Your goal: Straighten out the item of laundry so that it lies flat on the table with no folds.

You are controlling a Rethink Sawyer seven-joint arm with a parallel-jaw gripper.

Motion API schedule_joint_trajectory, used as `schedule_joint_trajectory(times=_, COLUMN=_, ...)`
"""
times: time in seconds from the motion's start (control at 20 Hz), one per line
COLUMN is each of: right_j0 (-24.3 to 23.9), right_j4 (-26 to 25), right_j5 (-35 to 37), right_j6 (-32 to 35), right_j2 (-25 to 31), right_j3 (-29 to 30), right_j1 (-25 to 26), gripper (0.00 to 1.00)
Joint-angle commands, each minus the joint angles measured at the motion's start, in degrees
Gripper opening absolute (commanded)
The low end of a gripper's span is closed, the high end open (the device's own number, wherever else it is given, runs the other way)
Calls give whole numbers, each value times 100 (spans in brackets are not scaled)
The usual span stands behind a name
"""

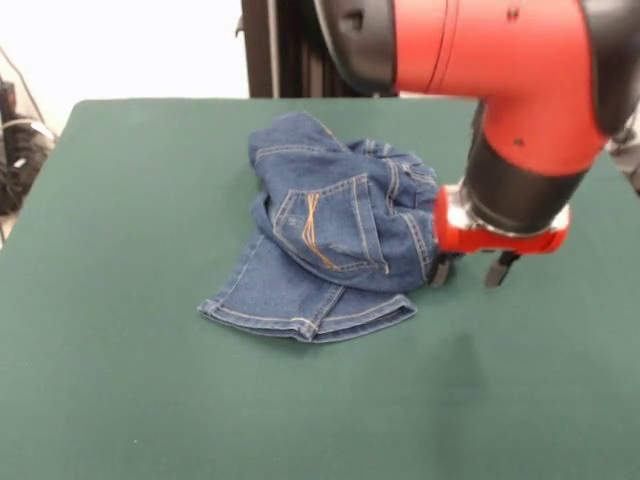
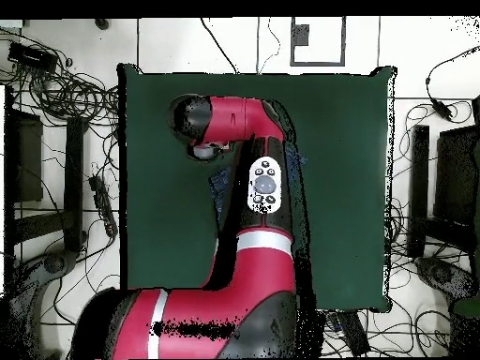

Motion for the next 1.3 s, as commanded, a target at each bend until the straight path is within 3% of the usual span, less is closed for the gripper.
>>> schedule_joint_trajectory(times=0.05, right_j0=343, right_j4=148, right_j5=1106, right_j6=1876, right_j2=-83, right_j3=-577, right_j1=633, gripper=100)
schedule_joint_trajectory(times=0.35, right_j0=452, right_j4=85, right_j5=1652, right_j6=2088, right_j2=-337, right_j3=-1011, right_j1=878, gripper=100)
schedule_joint_trajectory(times=0.95, right_j0=520, right_j4=190, right_j5=1745, right_j6=2000, right_j2=-277, right_j3=-731, right_j1=742, gripper=100)
schedule_joint_trajectory(times=1.3, right_j0=493, right_j4=186, right_j5=1875, right_j6=1983, right_j2=-292, right_j3=-1073, right_j1=1127, gripper=100)
